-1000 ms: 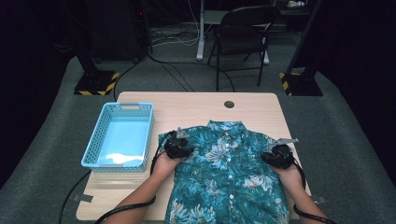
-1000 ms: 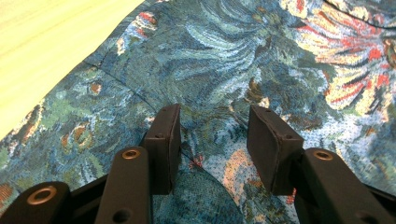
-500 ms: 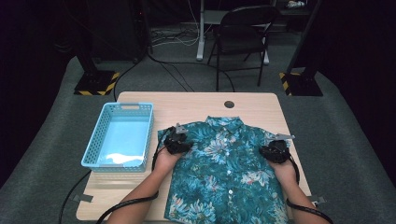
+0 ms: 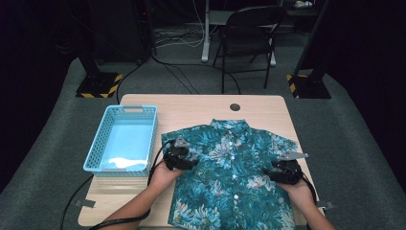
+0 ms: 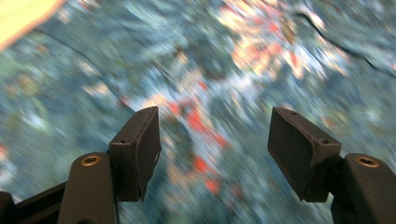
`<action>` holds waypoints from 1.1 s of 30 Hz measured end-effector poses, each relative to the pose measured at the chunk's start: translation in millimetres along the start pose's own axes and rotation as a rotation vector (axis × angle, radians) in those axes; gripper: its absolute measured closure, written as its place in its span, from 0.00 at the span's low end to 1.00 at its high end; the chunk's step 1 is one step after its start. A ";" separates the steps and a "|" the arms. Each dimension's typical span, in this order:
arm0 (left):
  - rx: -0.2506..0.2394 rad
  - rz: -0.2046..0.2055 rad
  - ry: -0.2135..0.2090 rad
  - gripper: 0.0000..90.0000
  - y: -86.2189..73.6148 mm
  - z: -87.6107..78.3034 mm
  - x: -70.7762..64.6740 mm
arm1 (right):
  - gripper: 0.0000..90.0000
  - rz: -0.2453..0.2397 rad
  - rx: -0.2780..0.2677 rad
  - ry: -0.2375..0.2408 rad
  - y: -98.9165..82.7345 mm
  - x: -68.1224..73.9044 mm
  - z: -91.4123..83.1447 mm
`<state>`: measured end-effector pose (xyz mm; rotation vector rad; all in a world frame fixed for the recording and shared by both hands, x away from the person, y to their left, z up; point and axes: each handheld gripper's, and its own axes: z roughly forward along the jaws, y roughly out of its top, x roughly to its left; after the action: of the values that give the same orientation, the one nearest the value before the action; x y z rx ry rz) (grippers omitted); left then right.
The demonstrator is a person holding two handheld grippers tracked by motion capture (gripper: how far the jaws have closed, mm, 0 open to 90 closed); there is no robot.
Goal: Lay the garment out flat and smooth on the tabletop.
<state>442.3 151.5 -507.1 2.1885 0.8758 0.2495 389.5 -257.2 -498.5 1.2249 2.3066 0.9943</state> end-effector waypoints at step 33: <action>-0.053 0.030 0.099 0.35 5.6 26.7 24.7 | 0.49 0.034 -0.004 -0.056 9.3 -11.9 37.2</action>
<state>475.0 149.6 -524.0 2.1568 0.8814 0.3945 423.3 -247.8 -518.0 1.2775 2.2467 0.9631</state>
